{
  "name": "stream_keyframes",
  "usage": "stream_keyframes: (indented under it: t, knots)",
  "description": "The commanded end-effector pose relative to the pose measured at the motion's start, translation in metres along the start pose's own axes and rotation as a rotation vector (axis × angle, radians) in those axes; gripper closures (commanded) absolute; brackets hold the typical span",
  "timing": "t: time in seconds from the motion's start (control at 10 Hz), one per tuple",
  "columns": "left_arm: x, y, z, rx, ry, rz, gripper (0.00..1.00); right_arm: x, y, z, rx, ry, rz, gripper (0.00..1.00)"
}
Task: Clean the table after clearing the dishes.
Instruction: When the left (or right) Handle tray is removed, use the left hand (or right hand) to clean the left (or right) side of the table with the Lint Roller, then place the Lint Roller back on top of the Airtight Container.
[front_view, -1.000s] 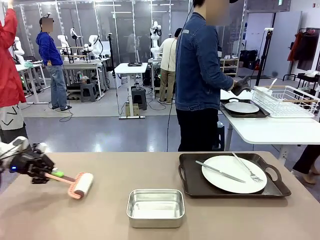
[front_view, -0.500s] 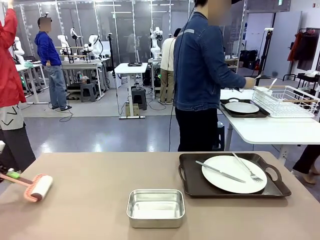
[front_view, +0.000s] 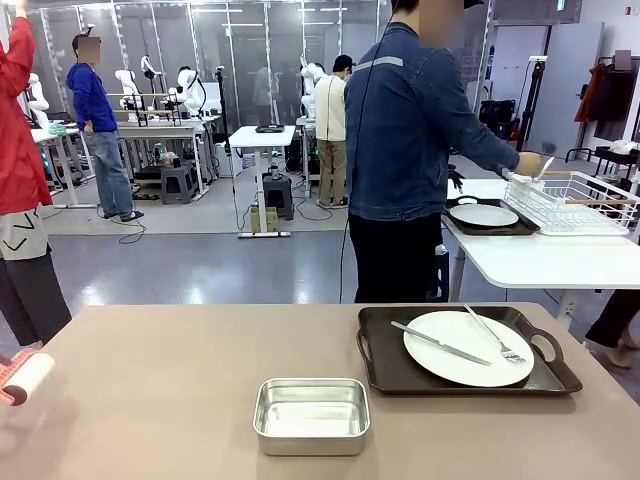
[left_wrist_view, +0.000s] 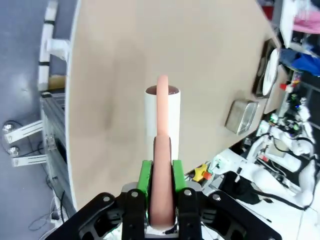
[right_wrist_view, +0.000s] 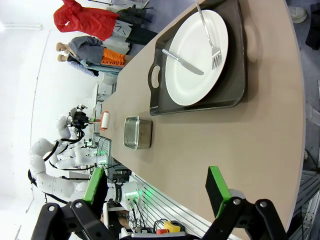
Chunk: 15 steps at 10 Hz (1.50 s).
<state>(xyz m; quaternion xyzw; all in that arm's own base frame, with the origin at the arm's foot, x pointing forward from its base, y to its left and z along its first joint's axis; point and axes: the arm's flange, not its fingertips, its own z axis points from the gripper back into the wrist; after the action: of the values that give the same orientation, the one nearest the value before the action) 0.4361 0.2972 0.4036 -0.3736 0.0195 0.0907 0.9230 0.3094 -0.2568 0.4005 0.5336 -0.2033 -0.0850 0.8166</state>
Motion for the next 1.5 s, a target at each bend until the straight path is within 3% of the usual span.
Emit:
stream_keyframes:
  t: [0.0, 0.2, 0.3, 1.4]
  knots:
    - [-0.035, -0.045, 0.013, 0.042, -0.073, -0.015, 0.79, -0.001, 0.003, 0.001, 0.009, -0.006, 0.003, 0.0]
    - [-0.062, -0.082, 0.026, 0.065, -0.1, -0.012, 0.79, -0.001, 0.003, 0.001, 0.009, -0.006, 0.003, 0.0]
    - [-0.046, -0.066, 0.036, 0.034, -0.093, -0.033, 0.79, -0.001, 0.003, 0.001, 0.009, -0.006, 0.003, 0.0]
    - [-0.045, -0.066, 0.033, 0.03, -0.088, -0.035, 0.79, -0.001, 0.003, 0.001, 0.009, -0.006, 0.003, 0.0]
